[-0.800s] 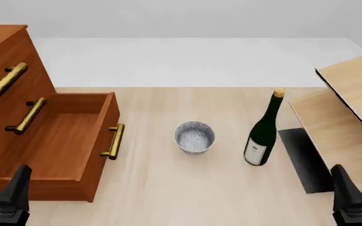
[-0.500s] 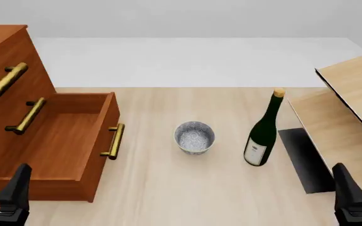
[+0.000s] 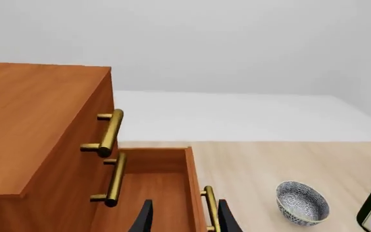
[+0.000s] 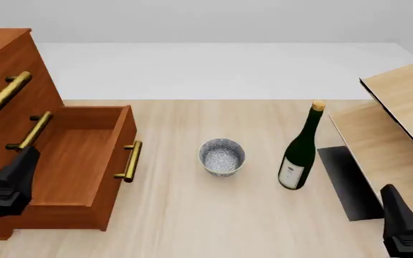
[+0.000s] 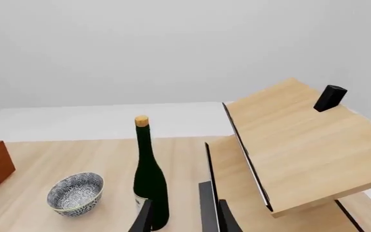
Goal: Close the bottom drawer of the cabinet and open the top drawer.
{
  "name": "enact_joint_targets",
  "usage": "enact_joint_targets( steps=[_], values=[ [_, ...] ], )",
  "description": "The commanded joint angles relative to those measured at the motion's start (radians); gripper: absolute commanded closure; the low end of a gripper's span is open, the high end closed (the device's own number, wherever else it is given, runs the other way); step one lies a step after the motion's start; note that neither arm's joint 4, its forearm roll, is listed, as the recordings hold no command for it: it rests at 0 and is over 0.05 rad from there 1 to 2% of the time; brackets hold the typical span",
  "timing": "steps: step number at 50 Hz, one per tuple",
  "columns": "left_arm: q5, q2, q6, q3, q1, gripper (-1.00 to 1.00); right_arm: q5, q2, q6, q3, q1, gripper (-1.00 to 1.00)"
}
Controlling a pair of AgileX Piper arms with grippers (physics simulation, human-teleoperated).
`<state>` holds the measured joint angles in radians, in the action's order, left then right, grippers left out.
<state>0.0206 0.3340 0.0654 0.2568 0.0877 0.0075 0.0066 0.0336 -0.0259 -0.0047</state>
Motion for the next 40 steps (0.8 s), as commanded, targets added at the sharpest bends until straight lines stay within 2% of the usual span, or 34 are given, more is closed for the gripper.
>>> enact_joint_targets(
  steps=[1, 3, 6, 8, 11, 13, 14, 16, 17, 19, 21, 22, 24, 26, 28, 34, 40],
  values=[
    [-0.032, 0.215, 0.104, 0.159, 0.047, -1.0, -0.001, 0.001, 0.001, -0.001, 0.004, -1.0],
    [-0.036, 0.231, 0.146, 0.172, 0.063, -1.0, -0.001, 0.001, 0.001, -0.001, 0.004, -1.0],
    [-0.043, 0.3, 0.157, 0.199, 0.084, -1.0, -0.002, 0.002, 0.001, 0.0, 0.004, -1.0],
    [-0.041, 0.332, 0.221, 0.209, 0.087, -1.0, -0.002, 0.002, 0.0, 0.0, 0.005, -1.0],
    [-0.064, 0.377, 0.261, 0.238, 0.106, -1.0, 0.003, -0.004, 0.0, 0.001, 0.006, -1.0],
    [-0.059, 0.37, 0.337, 0.236, 0.13, -1.0, 0.003, -0.004, 0.0, 0.001, 0.007, -1.0],
    [-0.066, 0.383, 0.332, 0.243, 0.138, -1.0, -0.002, 0.002, 0.0, 0.0, 0.006, -1.0],
    [-0.08, 0.416, 0.342, 0.262, 0.196, -1.0, -0.002, 0.002, 0.001, 0.0, 0.008, -1.0],
    [-0.075, 0.418, 0.39, 0.259, 0.212, -1.0, 0.003, -0.004, 0.0, 0.001, 0.008, -1.0],
    [-0.07, 0.427, 0.44, 0.259, 0.257, -1.0, 0.003, -0.004, 0.0, 0.002, 0.009, -1.0],
    [-0.088, 0.439, 0.434, 0.276, 0.265, -1.0, -0.002, 0.001, 0.0, 0.0, 0.01, -1.0],
    [-0.091, 0.457, 0.465, 0.28, 0.303, -1.0, 0.004, -0.004, 0.001, 0.001, 0.009, -1.0],
    [-0.113, 0.471, 0.45, 0.302, 0.303, -1.0, -0.001, 0.002, 0.001, 0.0, 0.008, -1.0],
    [-0.119, 0.482, 0.474, 0.31, 0.336, -1.0, -0.001, 0.002, 0.002, 0.0, 0.006, -1.0],
    [-0.142, 0.51, 0.449, 0.329, 0.35, -1.0, -0.001, 0.002, 0.002, 0.0, 0.005, -1.0],
    [-0.147, 0.543, 0.509, 0.322, 0.409, -1.0, 0.0, 0.0, 0.001, -0.001, 0.007, -1.0],
    [-0.172, 0.583, 0.519, 0.339, 0.46, -1.0, 0.0, 0.0, 0.0, 0.0, 0.005, -1.0]
  ],
)
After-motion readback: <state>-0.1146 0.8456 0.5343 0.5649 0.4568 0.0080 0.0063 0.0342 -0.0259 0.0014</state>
